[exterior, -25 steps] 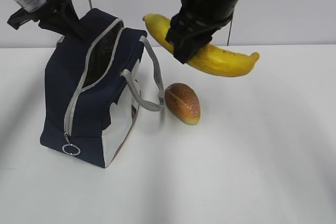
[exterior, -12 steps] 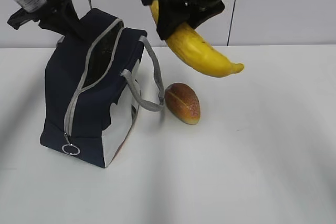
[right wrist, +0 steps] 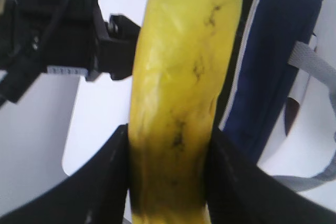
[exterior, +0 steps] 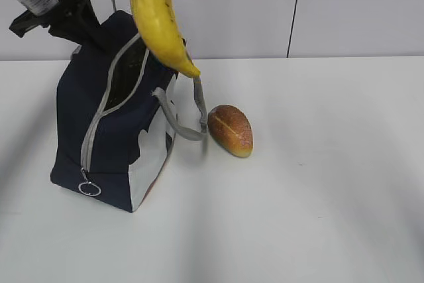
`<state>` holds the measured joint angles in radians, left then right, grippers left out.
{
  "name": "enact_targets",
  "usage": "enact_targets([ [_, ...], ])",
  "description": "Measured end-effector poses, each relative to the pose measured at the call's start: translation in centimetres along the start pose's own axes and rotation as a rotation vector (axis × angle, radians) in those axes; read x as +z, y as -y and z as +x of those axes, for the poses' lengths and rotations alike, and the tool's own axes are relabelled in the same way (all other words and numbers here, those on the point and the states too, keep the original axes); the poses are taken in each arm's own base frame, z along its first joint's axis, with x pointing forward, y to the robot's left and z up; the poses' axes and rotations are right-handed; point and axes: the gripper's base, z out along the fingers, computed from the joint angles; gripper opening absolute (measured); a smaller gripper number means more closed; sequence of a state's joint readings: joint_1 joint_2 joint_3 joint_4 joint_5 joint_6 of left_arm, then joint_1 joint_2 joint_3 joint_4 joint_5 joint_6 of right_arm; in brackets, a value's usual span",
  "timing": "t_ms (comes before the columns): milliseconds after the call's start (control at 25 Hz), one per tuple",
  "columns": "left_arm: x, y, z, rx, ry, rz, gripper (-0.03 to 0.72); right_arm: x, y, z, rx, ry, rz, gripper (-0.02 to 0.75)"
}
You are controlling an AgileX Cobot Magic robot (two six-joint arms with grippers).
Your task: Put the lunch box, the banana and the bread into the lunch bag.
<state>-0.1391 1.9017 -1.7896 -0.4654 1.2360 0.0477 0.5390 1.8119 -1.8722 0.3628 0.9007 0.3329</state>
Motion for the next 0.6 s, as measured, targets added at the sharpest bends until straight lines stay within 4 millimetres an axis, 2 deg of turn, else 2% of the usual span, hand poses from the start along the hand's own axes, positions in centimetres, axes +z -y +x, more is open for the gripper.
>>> enact_targets([
  [200,0.0,0.0,0.0,0.0,0.0,0.0,-0.003,0.6,0.2,-0.4,0.138,0.028,-0.014,0.298],
  [600,0.0,0.0,0.0,0.0,-0.002,0.0,-0.003,8.0,2.1,0.8,0.419,-0.106,-0.074,0.298],
])
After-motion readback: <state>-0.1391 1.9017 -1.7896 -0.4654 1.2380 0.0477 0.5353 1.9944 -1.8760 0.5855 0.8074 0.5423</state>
